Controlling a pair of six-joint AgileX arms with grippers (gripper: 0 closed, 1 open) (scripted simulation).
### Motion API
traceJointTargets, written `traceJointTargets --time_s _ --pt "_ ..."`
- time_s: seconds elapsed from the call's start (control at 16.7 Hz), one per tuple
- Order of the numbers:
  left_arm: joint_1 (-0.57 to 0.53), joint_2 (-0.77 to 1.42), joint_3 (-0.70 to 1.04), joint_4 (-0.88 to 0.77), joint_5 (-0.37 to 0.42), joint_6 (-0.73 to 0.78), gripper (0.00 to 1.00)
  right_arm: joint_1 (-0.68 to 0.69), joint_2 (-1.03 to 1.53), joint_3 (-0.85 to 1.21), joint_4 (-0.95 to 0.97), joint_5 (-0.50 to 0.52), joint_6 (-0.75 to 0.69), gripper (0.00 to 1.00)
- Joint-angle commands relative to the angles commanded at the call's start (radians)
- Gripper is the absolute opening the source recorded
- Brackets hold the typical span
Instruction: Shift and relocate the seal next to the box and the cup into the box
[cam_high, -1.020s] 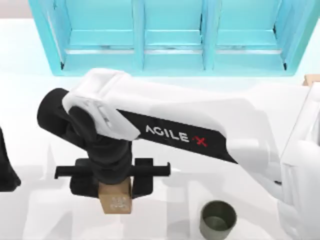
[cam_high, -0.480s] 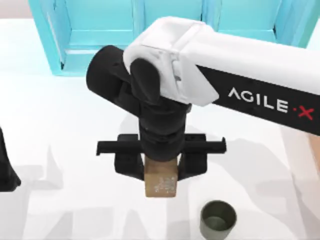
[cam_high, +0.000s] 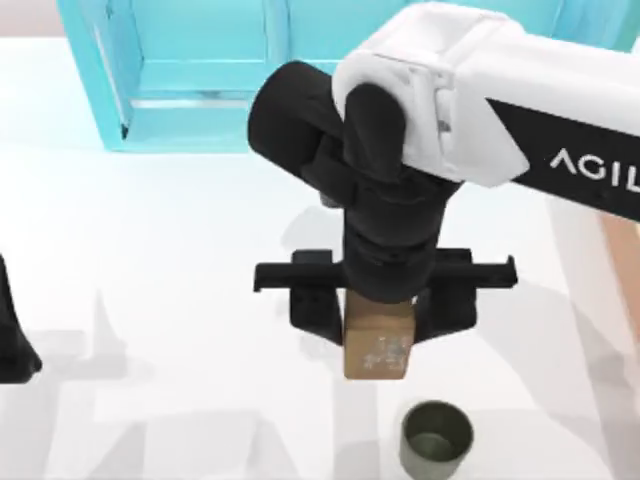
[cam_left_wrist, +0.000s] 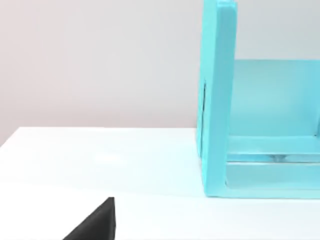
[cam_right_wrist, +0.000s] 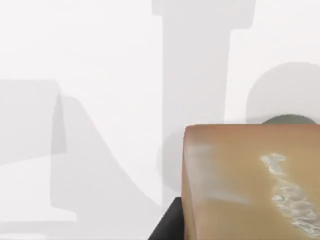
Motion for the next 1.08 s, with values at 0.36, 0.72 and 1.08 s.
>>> traceJointTargets --time_s 0.36,0.72,1.08 --pt "0.000 0.000 0.000 0.000 0.000 0.000 1.00 -0.185 -0.292 -0.299 0.008 0.000 -0.189 0.00" --pt "0.000 0.000 0.000 0.000 0.000 0.000 1.00 -0.337 -0.530 -0.547 0.011 0.000 -0.346 0.00" --pt "0.000 0.000 0.000 0.000 0.000 0.000 1.00 -0.348 -0.549 -0.569 0.010 0.000 -0.360 0.00"
